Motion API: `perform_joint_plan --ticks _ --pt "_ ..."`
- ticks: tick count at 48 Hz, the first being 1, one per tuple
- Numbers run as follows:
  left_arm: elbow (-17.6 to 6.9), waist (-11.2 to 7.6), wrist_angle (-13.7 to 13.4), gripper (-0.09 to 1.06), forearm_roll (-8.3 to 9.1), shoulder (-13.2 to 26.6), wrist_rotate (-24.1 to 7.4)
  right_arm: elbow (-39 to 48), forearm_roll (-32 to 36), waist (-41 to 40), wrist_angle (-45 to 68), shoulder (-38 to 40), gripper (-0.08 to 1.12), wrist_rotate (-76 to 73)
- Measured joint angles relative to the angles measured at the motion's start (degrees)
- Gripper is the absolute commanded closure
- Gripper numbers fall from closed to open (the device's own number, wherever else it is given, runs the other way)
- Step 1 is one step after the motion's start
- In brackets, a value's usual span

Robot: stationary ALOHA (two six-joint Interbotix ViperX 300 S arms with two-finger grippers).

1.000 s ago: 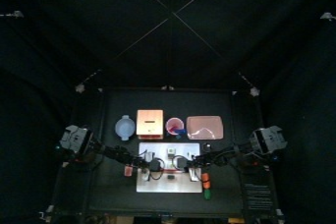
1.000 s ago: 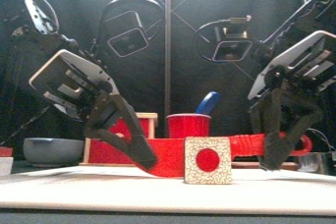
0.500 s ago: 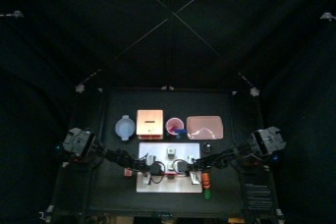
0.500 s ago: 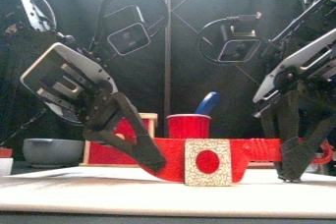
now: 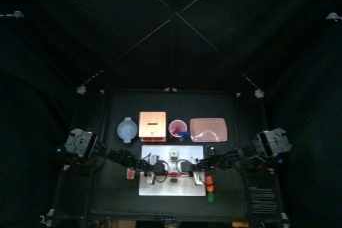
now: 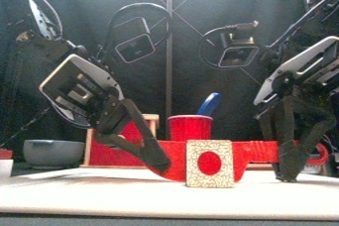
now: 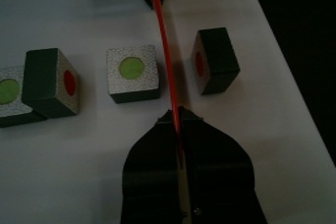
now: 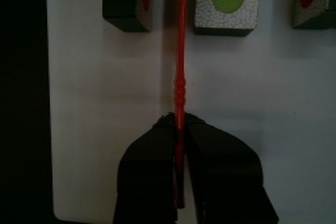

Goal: Cut the sushi into 4 pieces with the knife
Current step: Cut the sushi into 4 pieces

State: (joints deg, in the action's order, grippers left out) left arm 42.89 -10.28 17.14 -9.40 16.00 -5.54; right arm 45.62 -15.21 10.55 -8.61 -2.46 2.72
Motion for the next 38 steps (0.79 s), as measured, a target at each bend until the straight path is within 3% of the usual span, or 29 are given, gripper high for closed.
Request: perform_joint_plan --ticks 9,17,22,28,38 --pt "0.4 1.14 -6.8 0.39 0.0 -4.8 -0.4 -1.7 0.3 0.0 -1.8 2.3 0.8 0.0" --pt "1.8 1.23 -9.0 0.14 -0.09 -10.3 -0.3 -1.3 0.7 0.3 -3.6 6.8 0.8 0.2" --pt "2.8 1.49 -8.3 0.04 -0.18 -13.2 -0.4 0.4 0.6 0.6 -4.8 10.4 0.8 0.2" --pt "5.2 1.76 -5.7 0.02 -0.09 -16.9 -0.4 3.6 -0.7 0.9 -7.3 15.3 0.8 -0.1" --pt "11.2 2.29 2.3 0.02 -0.18 -25.1 -0.4 10.1 -6.1 -0.3 -13.1 24.7 0.78 -2.4"
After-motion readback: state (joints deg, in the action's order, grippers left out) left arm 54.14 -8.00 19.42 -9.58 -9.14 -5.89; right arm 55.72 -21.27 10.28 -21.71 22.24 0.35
